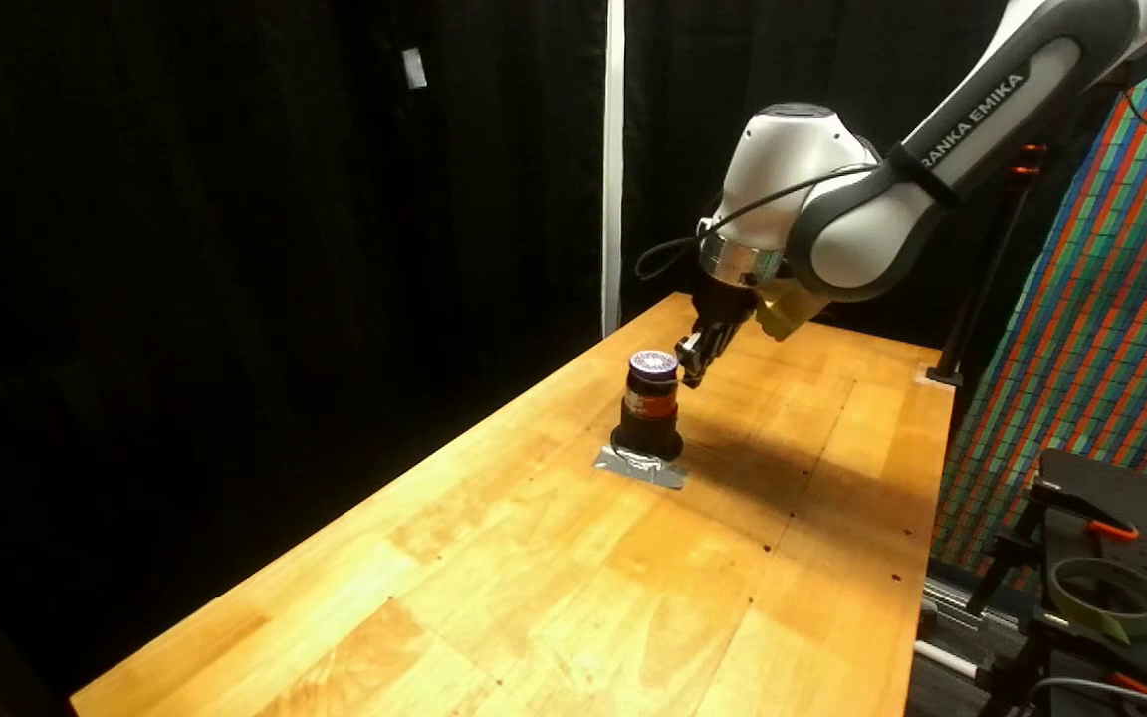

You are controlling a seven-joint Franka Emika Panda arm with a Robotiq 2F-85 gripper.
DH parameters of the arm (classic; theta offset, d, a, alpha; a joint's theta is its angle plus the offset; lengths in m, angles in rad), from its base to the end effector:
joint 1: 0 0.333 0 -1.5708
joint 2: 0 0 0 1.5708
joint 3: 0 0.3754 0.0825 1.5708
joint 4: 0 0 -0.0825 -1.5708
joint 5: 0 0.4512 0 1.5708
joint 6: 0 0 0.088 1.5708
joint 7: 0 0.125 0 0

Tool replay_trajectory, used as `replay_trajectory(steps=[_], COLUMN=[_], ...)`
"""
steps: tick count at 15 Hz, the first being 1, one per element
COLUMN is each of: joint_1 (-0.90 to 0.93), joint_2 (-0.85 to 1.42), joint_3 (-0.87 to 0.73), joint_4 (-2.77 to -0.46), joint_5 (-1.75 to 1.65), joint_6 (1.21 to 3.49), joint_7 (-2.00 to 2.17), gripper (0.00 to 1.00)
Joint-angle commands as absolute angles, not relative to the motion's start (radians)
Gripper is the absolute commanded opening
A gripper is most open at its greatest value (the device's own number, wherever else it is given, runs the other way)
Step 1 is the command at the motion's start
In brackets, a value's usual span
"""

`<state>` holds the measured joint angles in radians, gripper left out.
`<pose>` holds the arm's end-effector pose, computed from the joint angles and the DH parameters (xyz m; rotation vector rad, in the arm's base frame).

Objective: Put the elastic around the bottle

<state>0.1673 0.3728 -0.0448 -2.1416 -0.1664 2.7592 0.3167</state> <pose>0.6547 0.0869 0.2356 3.0740 -0.0650 0.3997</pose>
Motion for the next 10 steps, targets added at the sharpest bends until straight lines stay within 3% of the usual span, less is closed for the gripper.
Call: replay_trajectory(steps=[1, 8, 10], joint_1=[0.243, 0.492, 0.519], joint_2=[0.324, 0.35, 0.347], joint_3=[-0.143, -0.47, -0.501], joint_4=[-2.252, -2.301, -2.322], joint_5=[-0.292, -0.536, -0.544], joint_6=[2.968, 3.246, 3.278], joint_7=[0.387, 0.517, 0.498], gripper=[0.07, 0.06, 0.07])
